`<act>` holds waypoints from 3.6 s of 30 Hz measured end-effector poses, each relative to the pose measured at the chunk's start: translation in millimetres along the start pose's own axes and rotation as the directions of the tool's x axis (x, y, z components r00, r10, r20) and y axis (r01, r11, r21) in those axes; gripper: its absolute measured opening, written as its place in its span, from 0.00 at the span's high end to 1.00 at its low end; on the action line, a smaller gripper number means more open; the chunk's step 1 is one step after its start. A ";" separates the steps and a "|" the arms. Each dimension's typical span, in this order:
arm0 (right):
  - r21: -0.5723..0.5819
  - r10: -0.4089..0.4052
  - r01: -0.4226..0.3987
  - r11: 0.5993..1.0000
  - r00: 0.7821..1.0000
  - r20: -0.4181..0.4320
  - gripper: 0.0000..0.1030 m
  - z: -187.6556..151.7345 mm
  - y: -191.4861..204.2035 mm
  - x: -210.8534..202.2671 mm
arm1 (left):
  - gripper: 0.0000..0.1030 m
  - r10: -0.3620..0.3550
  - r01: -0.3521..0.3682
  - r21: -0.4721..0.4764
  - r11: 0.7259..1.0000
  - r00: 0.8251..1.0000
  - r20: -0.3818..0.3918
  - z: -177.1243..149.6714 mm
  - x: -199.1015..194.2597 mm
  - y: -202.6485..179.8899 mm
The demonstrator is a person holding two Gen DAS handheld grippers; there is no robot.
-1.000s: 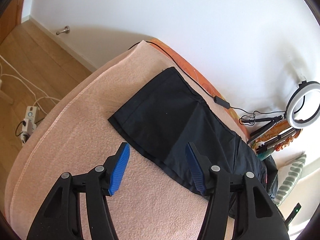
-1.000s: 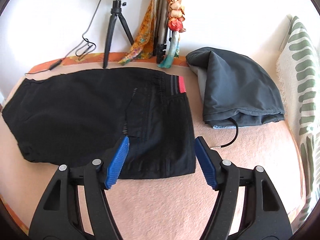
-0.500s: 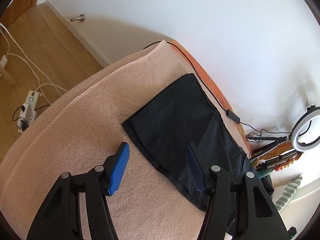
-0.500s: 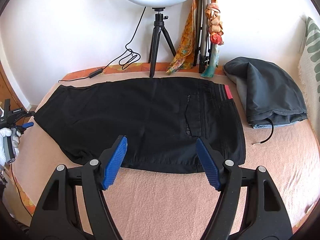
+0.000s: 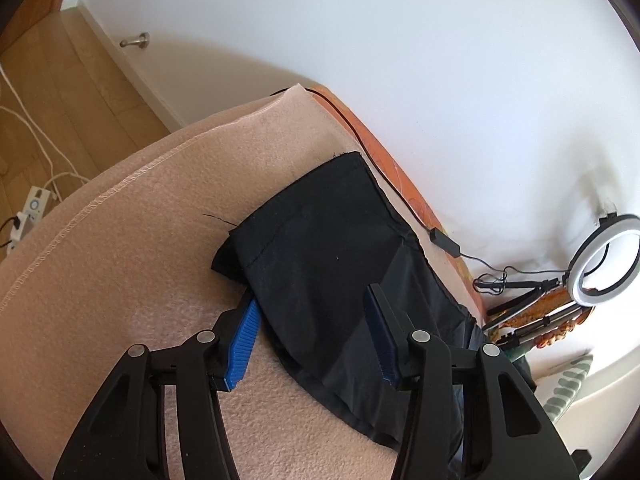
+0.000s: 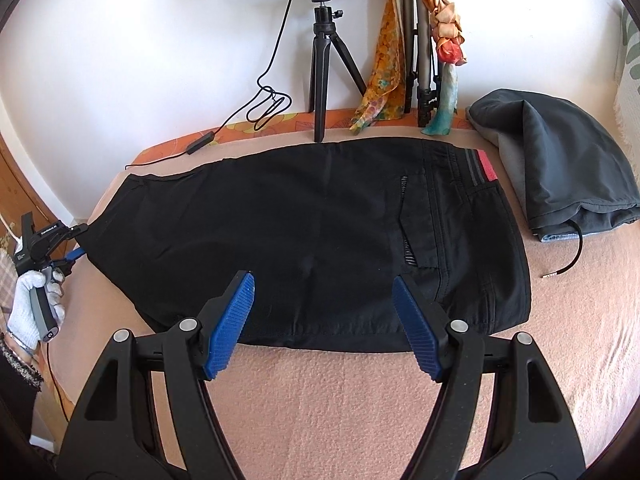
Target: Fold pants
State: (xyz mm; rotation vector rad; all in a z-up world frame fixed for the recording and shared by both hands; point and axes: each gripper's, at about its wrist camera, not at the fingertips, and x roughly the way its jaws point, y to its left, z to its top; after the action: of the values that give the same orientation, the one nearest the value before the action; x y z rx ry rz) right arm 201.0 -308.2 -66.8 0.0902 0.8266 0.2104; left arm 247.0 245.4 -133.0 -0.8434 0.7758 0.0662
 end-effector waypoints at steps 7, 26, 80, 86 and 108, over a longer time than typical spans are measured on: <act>0.013 0.012 -0.012 1.000 1.000 -0.001 0.28 1.8 3.3 3.4 | 0.82 0.032 -0.032 0.060 0.998 0.999 0.010 3.0 13.7 -6.8; 0.035 0.027 -0.027 0.999 1.000 -0.010 0.28 5.5 -1.7 8.7 | 0.96 -0.048 0.016 0.337 0.941 0.995 0.086 -18.3 -8.7 -91.7; 0.328 0.587 -0.508 0.797 0.778 -0.222 0.27 59.6 89.7 193.9 | 0.58 0.090 -0.059 0.900 0.433 0.996 0.022 -189.5 30.3 -210.2; 0.342 0.597 -0.512 0.788 0.770 -0.223 0.27 59.4 88.4 196.9 | 0.58 0.083 -0.188 0.933 0.308 0.982 0.170 -204.2 21.1 -210.3; 0.392 0.635 -0.533 0.750 0.747 -0.199 0.27 63.7 57.9 207.4 | 0.99 -0.043 0.160 0.889 0.430 0.987 -0.157 -195.3 60.2 -236.8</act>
State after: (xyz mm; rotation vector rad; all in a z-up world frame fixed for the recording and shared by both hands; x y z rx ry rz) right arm 375.8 -205.9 -163.8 0.6453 1.1408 0.7177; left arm 257.2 -65.4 -99.0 0.1763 0.7211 -0.4982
